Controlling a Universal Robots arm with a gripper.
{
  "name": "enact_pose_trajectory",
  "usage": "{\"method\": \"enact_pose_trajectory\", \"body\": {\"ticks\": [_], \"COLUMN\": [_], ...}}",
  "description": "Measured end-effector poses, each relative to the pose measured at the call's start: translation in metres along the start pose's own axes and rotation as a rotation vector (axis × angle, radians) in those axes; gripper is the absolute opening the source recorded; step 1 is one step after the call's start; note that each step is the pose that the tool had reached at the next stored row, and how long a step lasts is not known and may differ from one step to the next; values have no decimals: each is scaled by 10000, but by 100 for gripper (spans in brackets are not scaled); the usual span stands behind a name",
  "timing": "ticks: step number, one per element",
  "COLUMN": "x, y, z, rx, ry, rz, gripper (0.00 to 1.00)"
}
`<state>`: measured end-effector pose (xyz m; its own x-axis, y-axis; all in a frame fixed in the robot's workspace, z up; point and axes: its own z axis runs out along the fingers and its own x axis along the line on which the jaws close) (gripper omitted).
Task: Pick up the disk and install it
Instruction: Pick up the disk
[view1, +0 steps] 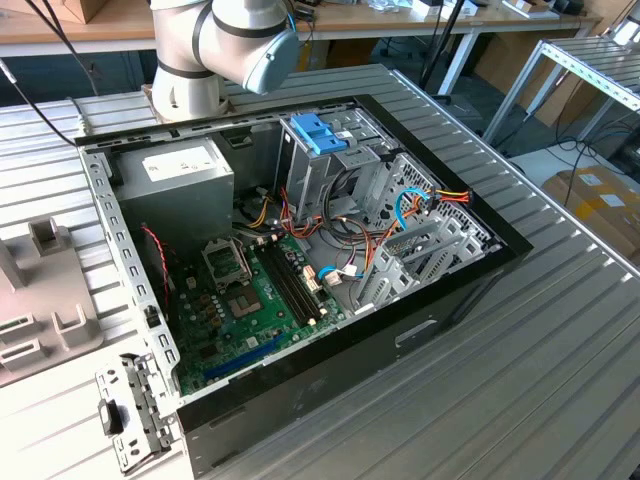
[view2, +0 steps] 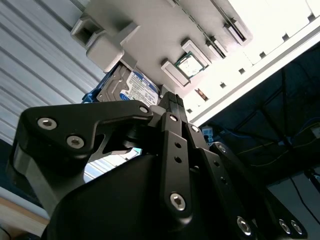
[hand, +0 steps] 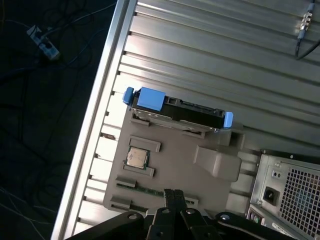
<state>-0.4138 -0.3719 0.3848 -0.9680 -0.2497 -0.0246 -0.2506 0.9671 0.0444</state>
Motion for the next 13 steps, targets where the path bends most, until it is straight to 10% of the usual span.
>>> {"method": "enact_pose_trajectory", "body": {"ticks": [13], "x": [0], "y": [0], "z": [0], "rx": [-17], "ry": [32], "rz": [-720], "gripper": [11]}}
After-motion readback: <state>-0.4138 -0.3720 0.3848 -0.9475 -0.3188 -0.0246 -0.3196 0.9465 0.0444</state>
